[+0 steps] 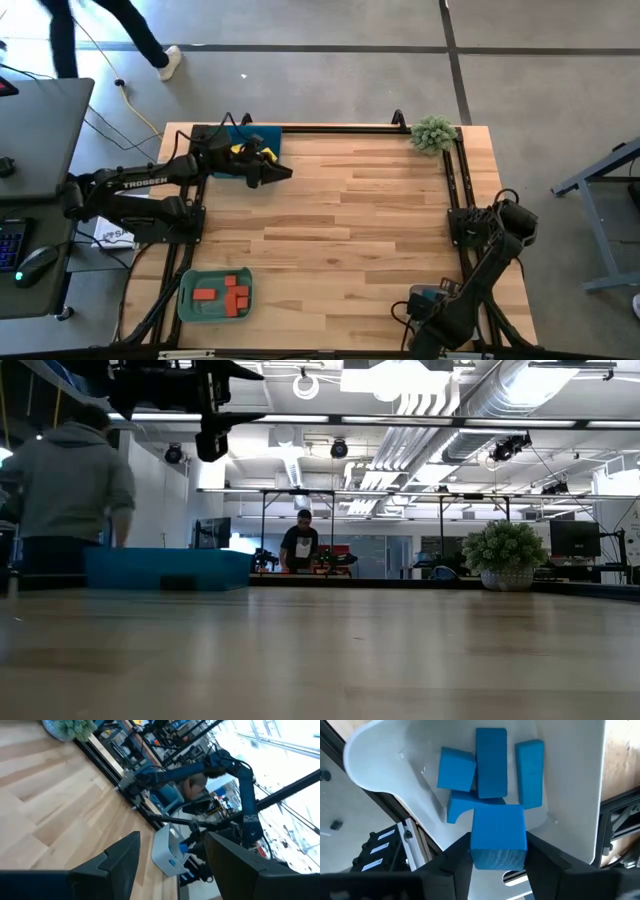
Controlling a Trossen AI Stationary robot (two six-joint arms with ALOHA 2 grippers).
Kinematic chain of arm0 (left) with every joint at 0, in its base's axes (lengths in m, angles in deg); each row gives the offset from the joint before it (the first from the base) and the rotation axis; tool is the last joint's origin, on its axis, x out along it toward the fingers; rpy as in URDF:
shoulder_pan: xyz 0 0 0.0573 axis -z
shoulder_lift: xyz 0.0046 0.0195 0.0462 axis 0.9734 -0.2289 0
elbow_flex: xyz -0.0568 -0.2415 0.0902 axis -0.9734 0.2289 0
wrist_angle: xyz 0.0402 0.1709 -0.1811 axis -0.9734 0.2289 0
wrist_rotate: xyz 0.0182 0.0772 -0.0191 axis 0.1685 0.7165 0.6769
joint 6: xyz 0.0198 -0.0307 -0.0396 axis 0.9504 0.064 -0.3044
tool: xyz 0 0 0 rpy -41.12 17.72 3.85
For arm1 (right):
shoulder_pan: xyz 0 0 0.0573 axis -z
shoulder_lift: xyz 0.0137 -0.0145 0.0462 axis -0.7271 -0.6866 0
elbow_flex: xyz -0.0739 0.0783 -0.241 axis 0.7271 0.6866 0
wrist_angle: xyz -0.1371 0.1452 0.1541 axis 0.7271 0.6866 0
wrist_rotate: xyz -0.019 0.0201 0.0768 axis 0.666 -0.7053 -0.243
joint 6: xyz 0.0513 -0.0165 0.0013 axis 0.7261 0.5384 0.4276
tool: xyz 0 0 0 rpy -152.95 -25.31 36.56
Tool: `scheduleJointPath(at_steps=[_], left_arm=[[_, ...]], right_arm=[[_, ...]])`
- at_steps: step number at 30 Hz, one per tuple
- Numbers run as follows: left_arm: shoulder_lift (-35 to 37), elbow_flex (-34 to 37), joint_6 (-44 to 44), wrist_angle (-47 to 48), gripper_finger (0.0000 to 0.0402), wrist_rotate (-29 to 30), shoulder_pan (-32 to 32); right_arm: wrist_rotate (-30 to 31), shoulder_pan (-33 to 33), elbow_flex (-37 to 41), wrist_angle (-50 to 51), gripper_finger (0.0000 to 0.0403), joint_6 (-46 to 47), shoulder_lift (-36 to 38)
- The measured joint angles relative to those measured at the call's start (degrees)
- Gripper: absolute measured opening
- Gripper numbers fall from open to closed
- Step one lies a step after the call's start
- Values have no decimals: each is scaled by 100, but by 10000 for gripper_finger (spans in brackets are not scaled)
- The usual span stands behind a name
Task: Sort & place blocks by color
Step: Put the blue block into the white bin, then return to Home Position
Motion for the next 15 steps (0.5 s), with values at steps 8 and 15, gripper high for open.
scheduleJointPath(at_steps=[8,15], left_arm=[[0,0,2,-1,213,279,347],[7,0,-129,-3,213,1272,742]], right_arm=[[3,0,0,-6,182,-62,0],[451,49,-241,221,188,-307,8]])
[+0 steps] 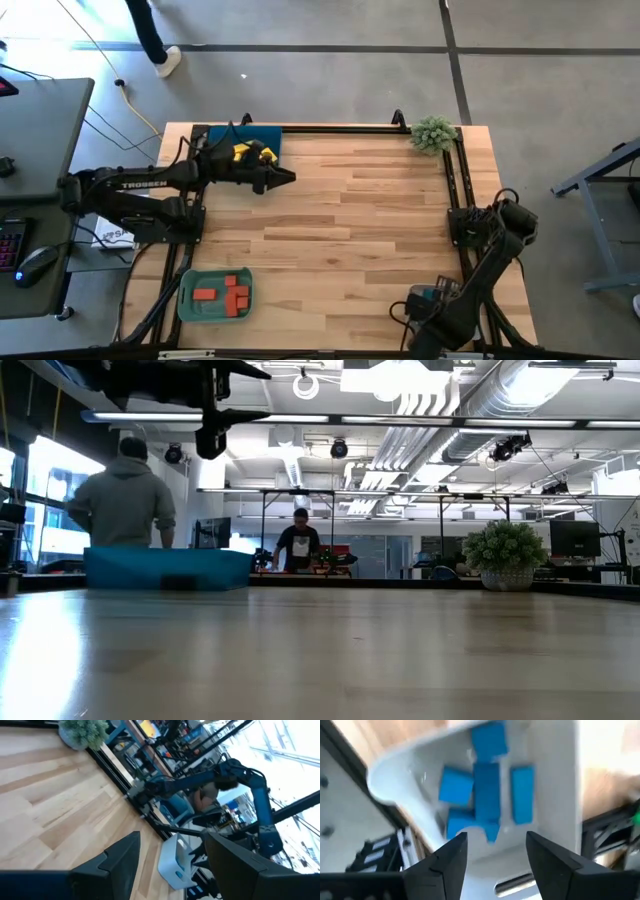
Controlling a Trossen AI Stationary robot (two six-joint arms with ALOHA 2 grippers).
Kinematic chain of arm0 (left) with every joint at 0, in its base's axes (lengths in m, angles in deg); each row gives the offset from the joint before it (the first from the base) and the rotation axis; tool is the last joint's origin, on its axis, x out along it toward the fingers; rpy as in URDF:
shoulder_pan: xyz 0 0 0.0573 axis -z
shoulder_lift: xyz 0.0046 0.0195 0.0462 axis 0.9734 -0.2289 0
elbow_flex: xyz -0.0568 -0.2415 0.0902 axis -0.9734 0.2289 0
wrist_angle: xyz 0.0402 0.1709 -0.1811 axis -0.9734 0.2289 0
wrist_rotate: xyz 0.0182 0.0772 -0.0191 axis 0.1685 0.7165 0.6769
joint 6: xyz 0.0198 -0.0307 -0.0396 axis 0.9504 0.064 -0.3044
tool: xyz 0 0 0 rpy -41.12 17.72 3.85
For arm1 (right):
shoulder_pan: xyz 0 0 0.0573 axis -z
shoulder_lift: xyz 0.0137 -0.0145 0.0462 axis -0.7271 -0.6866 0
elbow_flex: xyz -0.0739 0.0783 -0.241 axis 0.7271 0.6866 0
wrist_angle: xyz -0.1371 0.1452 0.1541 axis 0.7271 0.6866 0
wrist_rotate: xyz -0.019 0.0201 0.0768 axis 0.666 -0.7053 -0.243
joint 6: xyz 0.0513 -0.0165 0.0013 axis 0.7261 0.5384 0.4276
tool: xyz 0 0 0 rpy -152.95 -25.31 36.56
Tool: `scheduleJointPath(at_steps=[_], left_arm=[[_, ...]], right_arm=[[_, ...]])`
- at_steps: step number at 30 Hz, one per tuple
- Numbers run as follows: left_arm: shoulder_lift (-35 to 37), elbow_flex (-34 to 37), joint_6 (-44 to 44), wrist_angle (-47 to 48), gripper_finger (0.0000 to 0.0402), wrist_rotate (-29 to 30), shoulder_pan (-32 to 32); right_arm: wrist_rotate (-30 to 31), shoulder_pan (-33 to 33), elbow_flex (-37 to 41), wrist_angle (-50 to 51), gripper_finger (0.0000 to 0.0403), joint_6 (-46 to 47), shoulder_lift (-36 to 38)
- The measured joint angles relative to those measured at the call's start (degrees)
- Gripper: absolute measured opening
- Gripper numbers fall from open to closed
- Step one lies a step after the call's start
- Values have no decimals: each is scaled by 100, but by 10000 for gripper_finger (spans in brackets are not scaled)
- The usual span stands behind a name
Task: Sort & place blocks by color
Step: Return to Home Position
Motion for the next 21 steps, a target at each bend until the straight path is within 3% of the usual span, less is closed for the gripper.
scheduleJointPath(at_steps=[5,12,21], left_arm=[[191,0,32,1,213,365,258],[823,0,263,338,211,707,440],[2044,-442,1095,2726,184,1266,449]], right_arm=[[821,294,-281,157,188,-135,279],[1656,1138,-367,-455,188,-1245,874],[1813,2535,-362,-2304,188,-3612,1205]])
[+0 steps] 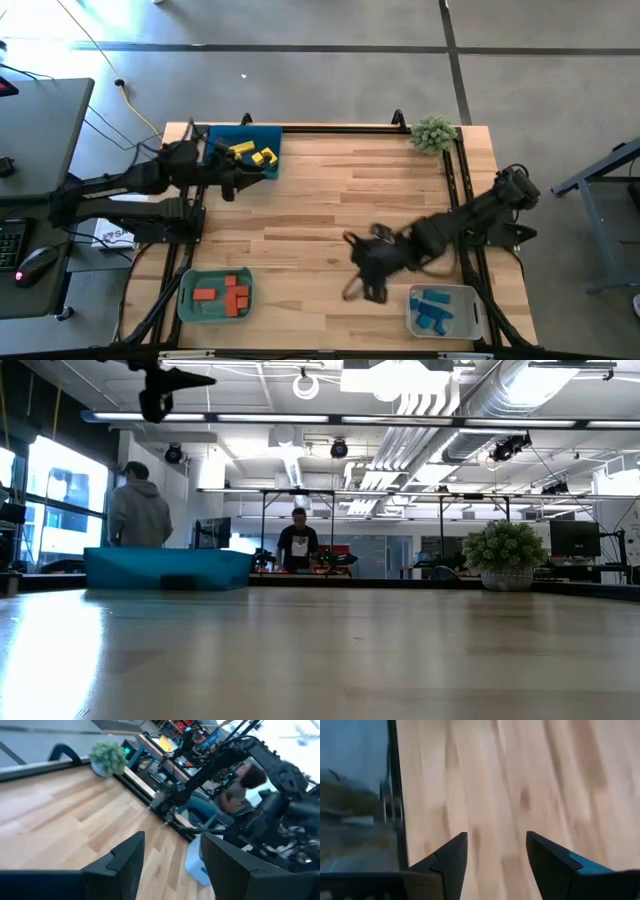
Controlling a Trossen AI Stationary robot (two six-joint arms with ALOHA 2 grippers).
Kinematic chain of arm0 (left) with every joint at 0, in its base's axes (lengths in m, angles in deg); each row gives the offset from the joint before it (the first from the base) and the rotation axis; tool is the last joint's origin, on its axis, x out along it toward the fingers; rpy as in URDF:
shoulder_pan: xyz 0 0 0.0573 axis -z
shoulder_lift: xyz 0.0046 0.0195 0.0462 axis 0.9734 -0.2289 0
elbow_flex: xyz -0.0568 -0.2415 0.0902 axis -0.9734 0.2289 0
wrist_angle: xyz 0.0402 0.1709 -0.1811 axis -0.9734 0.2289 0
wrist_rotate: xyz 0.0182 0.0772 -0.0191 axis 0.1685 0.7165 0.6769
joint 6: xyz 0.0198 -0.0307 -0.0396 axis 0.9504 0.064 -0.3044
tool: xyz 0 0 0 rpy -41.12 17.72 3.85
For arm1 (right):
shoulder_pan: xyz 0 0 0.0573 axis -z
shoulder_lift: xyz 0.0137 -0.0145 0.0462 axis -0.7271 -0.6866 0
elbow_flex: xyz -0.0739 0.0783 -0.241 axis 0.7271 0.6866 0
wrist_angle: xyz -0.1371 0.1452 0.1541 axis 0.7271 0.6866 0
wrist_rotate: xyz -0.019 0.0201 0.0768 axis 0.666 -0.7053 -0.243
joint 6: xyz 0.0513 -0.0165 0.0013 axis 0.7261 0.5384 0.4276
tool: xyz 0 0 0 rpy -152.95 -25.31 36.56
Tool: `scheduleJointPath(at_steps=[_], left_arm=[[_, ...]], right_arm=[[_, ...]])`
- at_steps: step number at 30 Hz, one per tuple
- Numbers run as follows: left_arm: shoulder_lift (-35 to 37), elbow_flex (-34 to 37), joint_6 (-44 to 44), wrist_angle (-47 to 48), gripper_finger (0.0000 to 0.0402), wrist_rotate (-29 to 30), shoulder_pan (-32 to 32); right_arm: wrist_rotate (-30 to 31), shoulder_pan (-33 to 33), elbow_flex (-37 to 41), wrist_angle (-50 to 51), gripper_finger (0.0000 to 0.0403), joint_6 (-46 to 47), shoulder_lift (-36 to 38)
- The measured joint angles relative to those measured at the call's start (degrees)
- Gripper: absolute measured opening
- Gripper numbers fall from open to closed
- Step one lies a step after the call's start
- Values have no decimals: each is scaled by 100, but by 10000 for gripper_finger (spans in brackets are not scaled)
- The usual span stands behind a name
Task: Sort & place blocks by color
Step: Return to Home Position
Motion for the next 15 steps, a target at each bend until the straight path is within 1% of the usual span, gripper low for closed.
scheduleJointPath(at_steps=[3,6,11,15], left_arm=[[345,-163,312,473,178,39,0],[675,-207,714,747,177,37,0],[1222,-163,1361,1524,177,149,0],[1713,104,1608,1692,177,215,0]], right_arm=[[-7,458,0,-671,188,-737,1],[-9,896,2,-1266,188,-1268,2],[-14,1550,3,-2201,188,-1767,2],[-16,2001,4,-2973,188,-1999,2]])
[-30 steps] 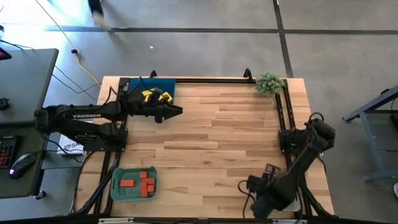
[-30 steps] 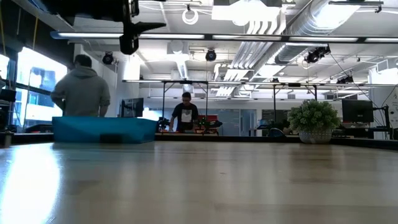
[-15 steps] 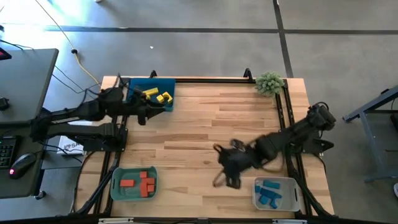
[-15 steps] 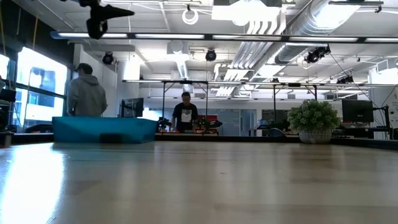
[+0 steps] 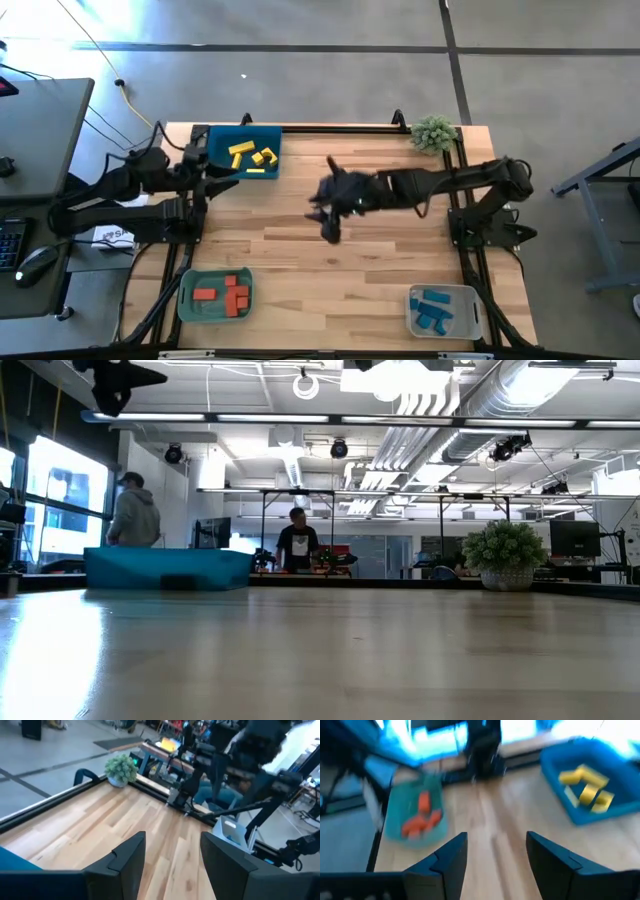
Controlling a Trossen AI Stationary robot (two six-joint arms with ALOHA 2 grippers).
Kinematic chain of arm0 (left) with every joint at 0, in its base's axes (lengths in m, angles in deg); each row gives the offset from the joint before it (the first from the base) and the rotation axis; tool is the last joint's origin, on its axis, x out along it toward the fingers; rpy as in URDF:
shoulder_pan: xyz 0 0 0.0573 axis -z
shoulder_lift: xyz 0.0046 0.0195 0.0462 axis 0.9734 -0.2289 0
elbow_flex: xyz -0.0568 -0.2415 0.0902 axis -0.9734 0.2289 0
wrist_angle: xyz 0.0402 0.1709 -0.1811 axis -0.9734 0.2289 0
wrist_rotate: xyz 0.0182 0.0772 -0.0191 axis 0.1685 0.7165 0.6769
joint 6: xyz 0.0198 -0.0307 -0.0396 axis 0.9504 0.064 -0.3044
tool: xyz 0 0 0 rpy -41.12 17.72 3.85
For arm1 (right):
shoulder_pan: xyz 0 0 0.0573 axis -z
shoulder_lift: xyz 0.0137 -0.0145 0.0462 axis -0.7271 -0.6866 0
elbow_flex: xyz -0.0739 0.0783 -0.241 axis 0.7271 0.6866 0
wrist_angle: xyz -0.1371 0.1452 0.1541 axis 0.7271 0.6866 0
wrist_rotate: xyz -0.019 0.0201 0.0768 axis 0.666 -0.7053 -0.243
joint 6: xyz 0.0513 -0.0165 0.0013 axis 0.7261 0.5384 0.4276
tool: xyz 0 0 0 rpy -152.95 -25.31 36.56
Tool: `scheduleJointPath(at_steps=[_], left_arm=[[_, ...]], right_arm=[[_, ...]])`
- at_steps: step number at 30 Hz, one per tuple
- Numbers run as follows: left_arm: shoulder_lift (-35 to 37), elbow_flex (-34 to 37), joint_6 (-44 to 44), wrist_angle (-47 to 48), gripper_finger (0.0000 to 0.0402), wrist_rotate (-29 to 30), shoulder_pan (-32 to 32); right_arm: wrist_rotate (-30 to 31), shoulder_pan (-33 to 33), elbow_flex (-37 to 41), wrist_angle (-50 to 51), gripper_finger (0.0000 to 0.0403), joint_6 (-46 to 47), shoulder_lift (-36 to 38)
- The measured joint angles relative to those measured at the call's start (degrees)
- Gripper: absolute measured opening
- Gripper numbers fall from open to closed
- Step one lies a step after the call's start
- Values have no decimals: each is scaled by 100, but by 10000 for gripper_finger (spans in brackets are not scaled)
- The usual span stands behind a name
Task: Sort & place blocks by color
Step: Return to Home Position
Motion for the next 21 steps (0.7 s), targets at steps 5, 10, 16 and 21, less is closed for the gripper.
scheduleJointPath(at_steps=[5,10,16,21], left_arm=[[828,519,48,-36,177,191,0],[1675,1056,285,-27,177,223,0],[2118,1509,549,-14,177,224,-4],[2124,1898,748,-473,177,235,-2]], right_arm=[[-36,455,0,-909,188,-48,0],[-50,781,-67,-1293,188,-49,0],[-53,1099,-301,-1313,188,-51,7],[-55,1295,-480,-1297,188,-49,9]])
